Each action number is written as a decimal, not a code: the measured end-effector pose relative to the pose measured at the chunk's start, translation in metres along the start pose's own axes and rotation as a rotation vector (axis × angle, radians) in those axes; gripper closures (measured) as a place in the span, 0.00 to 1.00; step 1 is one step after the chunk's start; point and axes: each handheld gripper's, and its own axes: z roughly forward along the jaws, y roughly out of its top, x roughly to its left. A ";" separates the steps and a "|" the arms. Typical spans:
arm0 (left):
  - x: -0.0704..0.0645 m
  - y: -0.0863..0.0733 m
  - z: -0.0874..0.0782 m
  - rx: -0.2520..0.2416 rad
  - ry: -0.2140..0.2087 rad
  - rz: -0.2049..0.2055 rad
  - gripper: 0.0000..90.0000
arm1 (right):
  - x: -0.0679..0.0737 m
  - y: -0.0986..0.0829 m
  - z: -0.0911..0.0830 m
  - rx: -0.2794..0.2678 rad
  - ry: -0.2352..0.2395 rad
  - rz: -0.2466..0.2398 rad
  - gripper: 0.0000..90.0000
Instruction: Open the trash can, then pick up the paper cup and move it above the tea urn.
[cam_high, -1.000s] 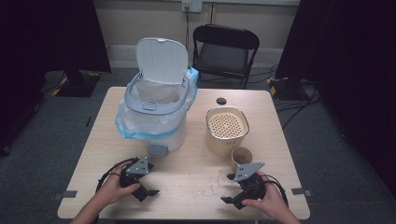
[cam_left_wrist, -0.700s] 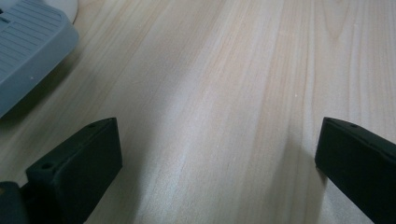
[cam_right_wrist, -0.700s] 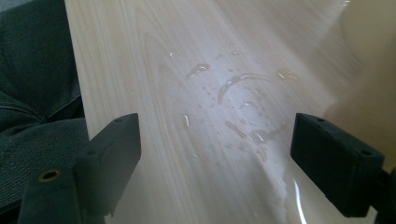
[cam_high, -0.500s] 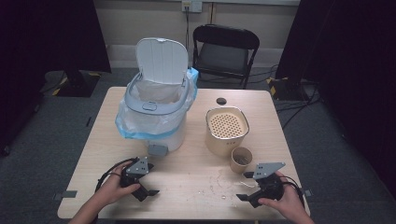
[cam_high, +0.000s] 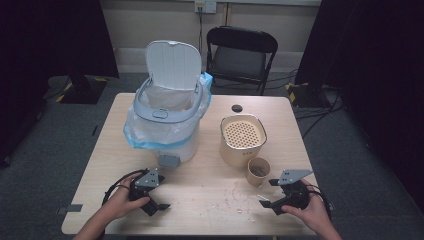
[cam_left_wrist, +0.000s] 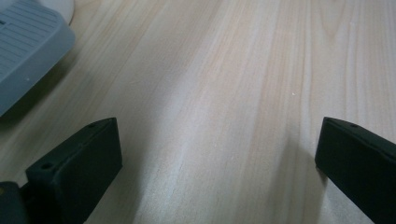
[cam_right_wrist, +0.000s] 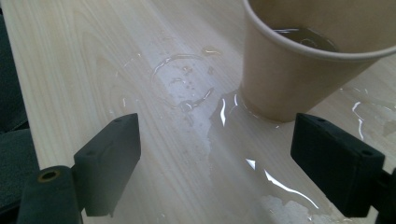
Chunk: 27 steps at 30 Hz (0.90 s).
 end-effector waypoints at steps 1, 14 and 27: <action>0.000 -0.001 0.001 -0.014 0.001 -0.002 0.00 | -0.001 0.000 0.000 0.001 -0.001 0.003 0.17; -0.003 -0.002 0.000 -0.013 -0.005 -0.002 0.00 | -0.012 0.001 0.011 -0.024 -0.022 0.024 0.16; -0.003 -0.002 0.000 -0.011 -0.006 -0.003 0.00 | -0.023 0.002 0.019 -0.078 -0.054 0.081 0.17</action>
